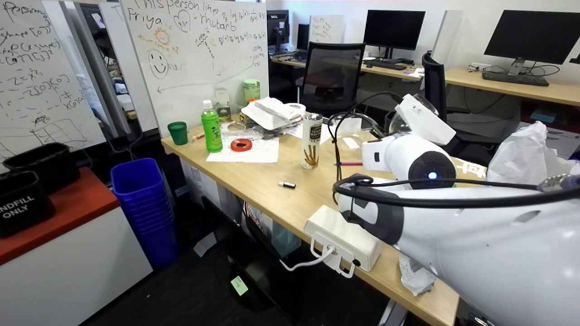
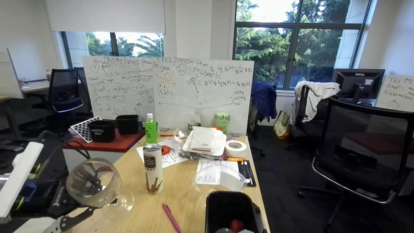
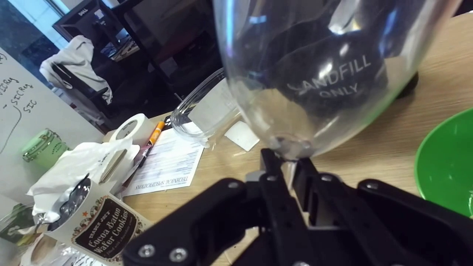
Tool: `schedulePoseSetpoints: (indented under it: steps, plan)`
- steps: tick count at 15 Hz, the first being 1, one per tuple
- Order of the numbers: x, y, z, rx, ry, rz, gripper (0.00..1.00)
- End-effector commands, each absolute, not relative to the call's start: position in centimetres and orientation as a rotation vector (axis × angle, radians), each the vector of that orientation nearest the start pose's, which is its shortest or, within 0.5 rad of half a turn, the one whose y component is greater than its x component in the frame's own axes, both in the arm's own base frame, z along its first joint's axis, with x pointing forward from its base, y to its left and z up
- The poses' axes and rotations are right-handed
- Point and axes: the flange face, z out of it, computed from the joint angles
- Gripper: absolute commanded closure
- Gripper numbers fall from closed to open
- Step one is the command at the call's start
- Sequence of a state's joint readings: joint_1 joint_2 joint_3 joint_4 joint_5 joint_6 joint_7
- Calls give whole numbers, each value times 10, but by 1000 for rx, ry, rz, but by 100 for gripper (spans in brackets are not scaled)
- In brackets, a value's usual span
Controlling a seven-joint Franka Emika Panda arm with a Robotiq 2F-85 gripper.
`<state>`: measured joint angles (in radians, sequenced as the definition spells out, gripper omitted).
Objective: Pour the contents in the wine glass into the green bowl
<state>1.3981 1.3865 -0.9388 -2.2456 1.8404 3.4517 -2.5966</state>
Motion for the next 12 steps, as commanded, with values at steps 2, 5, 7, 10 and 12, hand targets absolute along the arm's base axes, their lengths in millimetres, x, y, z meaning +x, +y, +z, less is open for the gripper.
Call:
schedulePoseSetpoints:
  steps: [2,5,7,10,12]
  plan:
    - [460,24,162,1224,1418,-221,85]
    - [460,25,163,1228,1419,-217,85]
    - [460,25,163,1229,1419,-217,85]
    - [460,25,163,1229,1419,-217,85]
    - [460,25,163,1229,1419,-217,85]
